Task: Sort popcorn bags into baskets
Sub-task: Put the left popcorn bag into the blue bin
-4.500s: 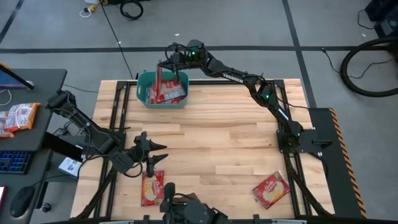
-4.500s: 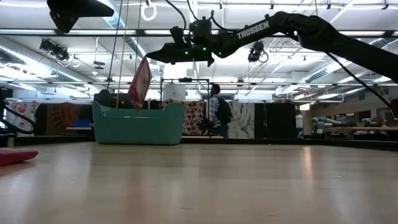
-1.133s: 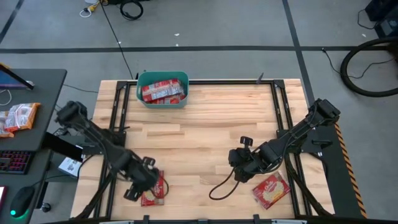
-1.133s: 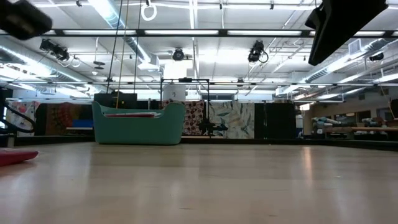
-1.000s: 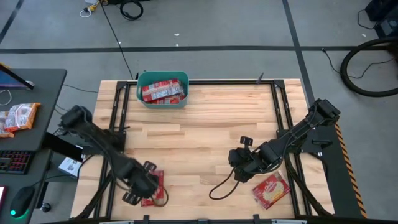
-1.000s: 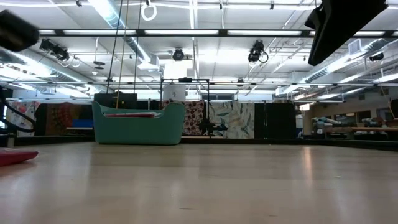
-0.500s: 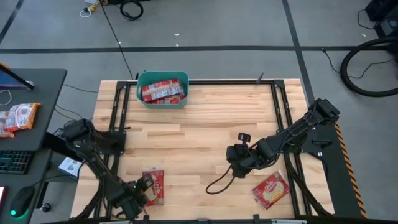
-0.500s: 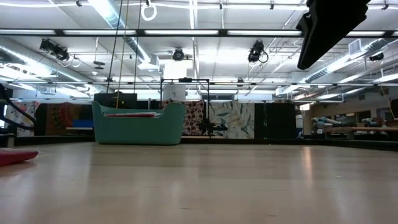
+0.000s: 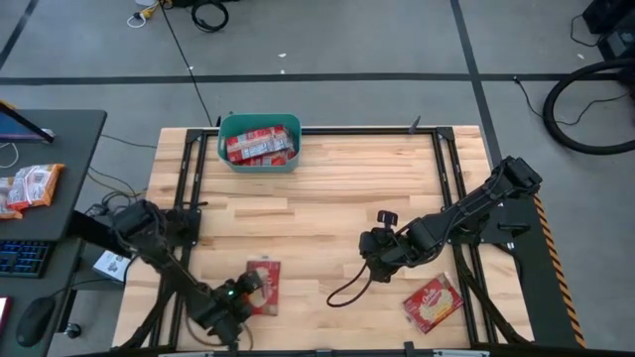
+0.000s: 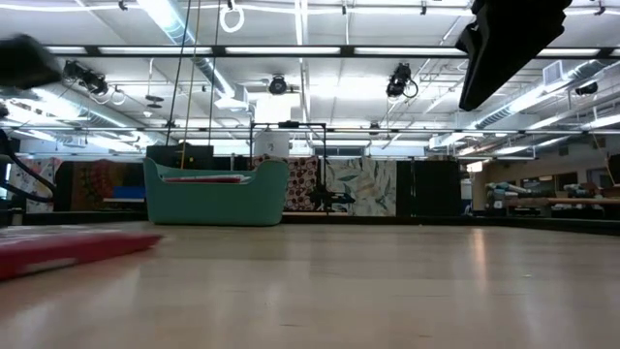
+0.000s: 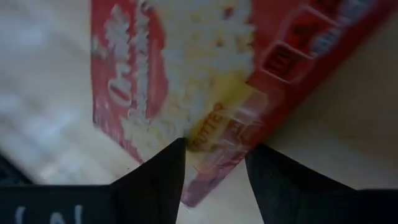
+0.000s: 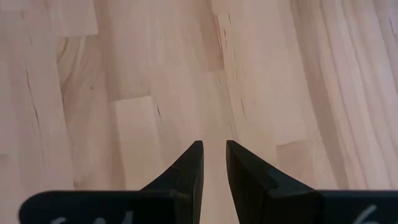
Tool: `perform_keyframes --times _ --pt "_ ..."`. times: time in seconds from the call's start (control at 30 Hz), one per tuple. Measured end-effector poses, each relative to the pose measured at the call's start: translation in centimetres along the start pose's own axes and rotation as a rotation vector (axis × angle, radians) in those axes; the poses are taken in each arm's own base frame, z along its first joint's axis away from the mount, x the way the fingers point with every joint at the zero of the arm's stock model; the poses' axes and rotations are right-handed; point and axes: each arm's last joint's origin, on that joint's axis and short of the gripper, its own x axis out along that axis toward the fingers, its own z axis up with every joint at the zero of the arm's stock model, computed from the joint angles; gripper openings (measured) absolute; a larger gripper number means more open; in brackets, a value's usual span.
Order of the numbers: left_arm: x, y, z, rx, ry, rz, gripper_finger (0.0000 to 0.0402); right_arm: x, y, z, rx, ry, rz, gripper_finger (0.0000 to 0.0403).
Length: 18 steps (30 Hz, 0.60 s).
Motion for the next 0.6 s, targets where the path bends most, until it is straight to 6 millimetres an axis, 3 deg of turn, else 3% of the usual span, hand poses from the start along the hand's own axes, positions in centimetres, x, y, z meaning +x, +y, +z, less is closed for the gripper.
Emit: perform_keyframes --times 0.27,0.6 --pt "3.7 4.6 -0.5 -0.283 -0.031 0.123 0.0172 0.2 0.5 1.0 0.02 -0.116 0.037 0.0074" --pt "4.5 7.3 -0.4 -0.163 -0.139 0.081 0.0172 2.8 1.8 1.4 0.029 -0.343 0.24 0.0063"
